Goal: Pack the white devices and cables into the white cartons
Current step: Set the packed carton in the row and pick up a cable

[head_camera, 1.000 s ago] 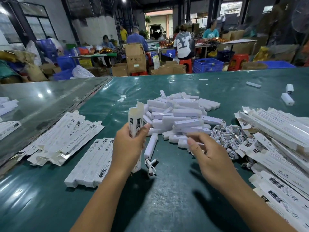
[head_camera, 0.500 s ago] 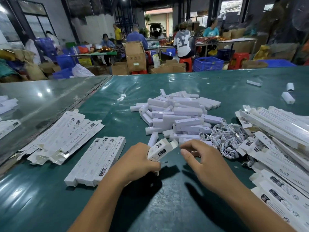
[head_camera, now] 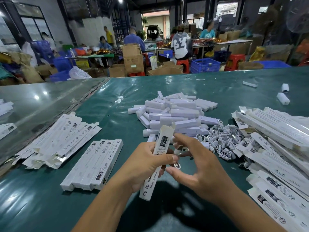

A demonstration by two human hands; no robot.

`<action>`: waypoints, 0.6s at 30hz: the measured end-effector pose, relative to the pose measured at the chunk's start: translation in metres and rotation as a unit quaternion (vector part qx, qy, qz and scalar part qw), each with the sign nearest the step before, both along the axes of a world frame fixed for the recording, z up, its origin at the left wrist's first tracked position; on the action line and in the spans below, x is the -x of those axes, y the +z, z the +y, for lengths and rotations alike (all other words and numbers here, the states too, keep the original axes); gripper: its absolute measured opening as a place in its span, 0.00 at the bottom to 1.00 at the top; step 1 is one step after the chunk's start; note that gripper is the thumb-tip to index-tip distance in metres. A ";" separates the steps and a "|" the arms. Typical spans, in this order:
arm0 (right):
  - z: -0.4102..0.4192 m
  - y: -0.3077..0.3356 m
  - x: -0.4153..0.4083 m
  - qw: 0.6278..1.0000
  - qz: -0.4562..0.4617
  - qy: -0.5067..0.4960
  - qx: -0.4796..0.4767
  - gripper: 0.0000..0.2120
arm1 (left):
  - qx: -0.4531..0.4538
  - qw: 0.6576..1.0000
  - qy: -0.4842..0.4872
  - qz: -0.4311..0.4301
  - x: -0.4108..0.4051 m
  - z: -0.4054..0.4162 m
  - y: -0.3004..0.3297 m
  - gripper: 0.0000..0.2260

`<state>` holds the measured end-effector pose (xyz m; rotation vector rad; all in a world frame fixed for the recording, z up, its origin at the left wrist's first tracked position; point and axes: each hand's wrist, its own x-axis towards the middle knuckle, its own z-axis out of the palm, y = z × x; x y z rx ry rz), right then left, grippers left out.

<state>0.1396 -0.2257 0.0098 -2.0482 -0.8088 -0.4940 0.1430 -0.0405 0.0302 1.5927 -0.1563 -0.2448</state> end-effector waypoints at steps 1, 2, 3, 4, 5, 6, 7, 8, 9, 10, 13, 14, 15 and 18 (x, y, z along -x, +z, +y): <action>0.000 0.000 -0.001 1.000 -0.020 0.000 0.015 0.25 | 0.000 1.000 0.001 -0.001 -0.001 0.000 -0.001 0.04; 0.000 0.000 -0.002 0.999 -0.044 -0.005 0.029 0.22 | 0.001 1.000 0.002 -0.002 -0.001 0.000 -0.001 0.03; -0.001 0.000 -0.003 0.997 -0.060 -0.012 0.035 0.18 | 0.004 1.000 0.004 -0.004 -0.001 0.001 -0.002 0.03; -0.001 0.001 -0.004 0.997 -0.068 -0.019 0.035 0.16 | 0.009 1.000 0.006 -0.003 -0.002 0.001 -0.002 0.03; -0.002 0.001 -0.005 0.997 -0.071 -0.023 0.030 0.15 | 0.016 1.000 0.007 -0.002 -0.003 0.001 -0.003 0.03; -0.004 0.002 -0.006 0.997 -0.070 -0.026 0.024 0.14 | 0.021 1.000 0.005 -0.001 -0.003 0.001 -0.003 0.03; -0.004 0.002 -0.007 0.997 -0.065 -0.026 0.017 0.14 | 0.025 1.000 0.003 -0.001 -0.004 0.001 -0.004 0.03; -0.005 0.002 -0.007 0.998 -0.059 -0.022 0.011 0.13 | 0.027 1.000 0.002 -0.001 -0.004 0.001 -0.005 0.04; -0.005 0.003 -0.007 0.999 -0.051 -0.019 0.004 0.13 | 0.029 1.000 0.004 -0.001 -0.005 0.001 -0.006 0.05; -0.007 0.003 -0.008 0.999 -0.040 -0.022 -0.009 0.11 | 0.031 0.999 0.008 -0.001 -0.005 0.002 -0.006 0.07; -0.013 0.005 -0.012 0.992 0.042 -0.043 -0.111 0.08 | -0.035 0.997 0.042 -0.052 -0.006 0.006 -0.005 0.13; -0.016 0.007 -0.014 0.983 0.079 -0.043 -0.162 0.07 | -0.102 0.989 0.066 -0.088 -0.007 0.007 -0.005 0.15; -0.020 0.009 -0.015 0.972 0.102 -0.040 -0.209 0.07 | -0.177 0.972 0.092 -0.127 -0.009 0.009 -0.006 0.15; -0.027 0.016 -0.017 0.953 0.113 -0.008 -0.282 0.05 | -0.362 0.900 0.115 -0.213 -0.011 0.010 -0.010 0.12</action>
